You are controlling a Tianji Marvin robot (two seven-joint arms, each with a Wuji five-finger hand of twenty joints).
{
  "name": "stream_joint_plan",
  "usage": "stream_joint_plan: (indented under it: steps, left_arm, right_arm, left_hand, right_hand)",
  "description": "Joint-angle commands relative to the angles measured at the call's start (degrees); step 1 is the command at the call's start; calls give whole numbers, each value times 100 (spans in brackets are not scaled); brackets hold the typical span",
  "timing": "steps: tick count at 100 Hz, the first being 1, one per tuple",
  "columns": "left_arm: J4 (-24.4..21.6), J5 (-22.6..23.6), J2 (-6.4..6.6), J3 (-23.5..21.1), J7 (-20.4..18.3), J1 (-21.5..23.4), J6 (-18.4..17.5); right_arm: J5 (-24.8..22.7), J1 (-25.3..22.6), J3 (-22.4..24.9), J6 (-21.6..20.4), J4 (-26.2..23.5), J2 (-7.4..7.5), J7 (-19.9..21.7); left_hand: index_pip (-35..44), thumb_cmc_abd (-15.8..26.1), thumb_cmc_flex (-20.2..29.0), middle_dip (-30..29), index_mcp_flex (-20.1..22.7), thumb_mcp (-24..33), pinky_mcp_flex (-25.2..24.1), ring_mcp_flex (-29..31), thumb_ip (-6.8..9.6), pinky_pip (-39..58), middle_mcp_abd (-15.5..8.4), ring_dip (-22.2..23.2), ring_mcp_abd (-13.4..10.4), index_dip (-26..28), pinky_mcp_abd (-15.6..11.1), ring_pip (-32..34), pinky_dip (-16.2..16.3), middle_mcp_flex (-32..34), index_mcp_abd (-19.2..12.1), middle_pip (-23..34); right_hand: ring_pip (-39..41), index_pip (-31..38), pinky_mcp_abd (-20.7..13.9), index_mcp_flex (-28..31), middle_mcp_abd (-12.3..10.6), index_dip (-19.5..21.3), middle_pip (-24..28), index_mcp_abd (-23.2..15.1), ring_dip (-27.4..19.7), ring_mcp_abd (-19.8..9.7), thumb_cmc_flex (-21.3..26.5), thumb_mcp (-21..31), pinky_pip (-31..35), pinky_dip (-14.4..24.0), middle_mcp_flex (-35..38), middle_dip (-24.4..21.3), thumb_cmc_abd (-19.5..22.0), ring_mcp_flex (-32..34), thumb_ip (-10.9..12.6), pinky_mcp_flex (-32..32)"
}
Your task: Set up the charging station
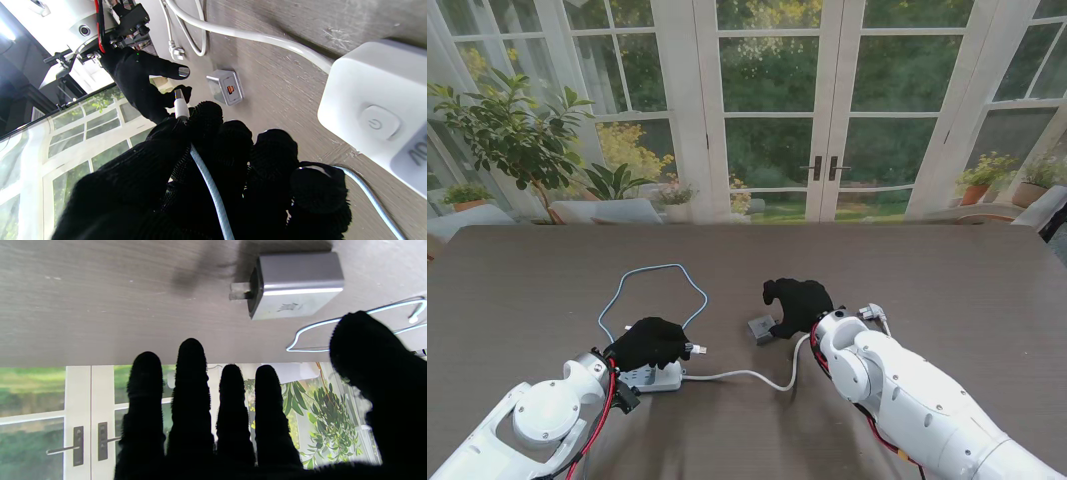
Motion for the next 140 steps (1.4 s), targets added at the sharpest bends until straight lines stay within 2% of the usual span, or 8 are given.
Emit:
stream_joint_plan:
  steps: [1, 27, 65, 83, 97, 120, 140]
  left_arm:
    - [-23, 37, -15, -22, -142, -3, 31]
    - [-88, 19, -14, -55, -164, 10, 104]
    - [-131, -14, -12, -81, -195, 62, 181]
    - [-123, -41, -13, -74, -202, 58, 180]
    - [-133, -61, -10, -71, -224, 67, 202]
    - [-149, -75, -11, -73, -229, 83, 232]
    - [-150, -95, -14, -68, -228, 82, 243]
  right_arm:
    - [-41, 91, -68, 16, 98, -89, 39]
    - [-50, 534, -635, 26, 657, -240, -329]
    - [202, 931, -1214, 24, 1292, -447, -416]
    - [257, 1069, -1461, 84, 1461, -523, -376]
    - [274, 1166, -1630, 89, 1602, -581, -388]
    - [330, 1197, -1768, 100, 1752, -639, -401]
    - [387, 1221, -1870, 52, 2009, -747, -618]
  left_hand:
    - [361, 191, 578, -3, 117, 256, 66, 19, 133, 385, 7, 67, 121, 146, -130, 251, 138, -8, -424, -73]
    - [266, 244, 666, -171, 111, 108, 112, 63, 181, 405, 57, 70, 153, 149, -80, 285, 182, 5, -332, -58]
    - [177, 285, 737, -419, 116, -28, 140, 100, 228, 406, 95, 65, 200, 142, -26, 299, 211, 28, -276, -27]
    - [144, 303, 760, -500, 118, -68, 140, 109, 245, 398, 106, 60, 211, 141, -1, 298, 221, 34, -257, 6]
    - [120, 308, 770, -532, 113, -89, 149, 121, 251, 399, 121, 57, 221, 135, 16, 299, 228, 39, -234, 22]
    - [87, 325, 799, -569, 113, -139, 155, 129, 266, 394, 145, 55, 244, 131, 45, 300, 239, 54, -223, 39]
    - [53, 346, 818, -591, 113, -184, 162, 140, 280, 391, 150, 52, 259, 122, 60, 302, 248, 57, -190, 47]
  right_hand:
    - [147, -2200, -124, -40, 35, -49, 98, 132, -3982, -48, -155, 80, 253, -46, -57, 49, -98, 117, -85, 14]
    - [185, -2096, -105, 339, 102, -18, 139, 99, -3992, -88, -200, 153, 333, -125, 244, 60, -118, 298, -77, 122]
    - [34, -2065, -81, 437, 70, 20, 112, 26, -4047, -85, -141, 276, 190, -302, 182, 80, -368, 189, -105, -11]
    - [395, -2072, -186, 323, 11, 36, 367, -10, -3828, -133, -118, 345, 362, -266, 32, 356, -650, 175, -143, 58]
    - [664, -1977, -258, 450, -16, 77, 506, -55, -3702, -170, -65, 438, 556, -218, 84, 516, -851, 222, -166, 163]
    - [929, -1814, -328, 593, -8, 163, 673, -107, -3596, -213, -76, 477, 826, -171, 170, 730, -983, 305, -192, 282]
    - [1262, -1304, -391, 788, -154, 424, 1050, -373, -3475, -272, 15, 562, 1106, -189, 409, 1133, -1056, 478, -197, 436]
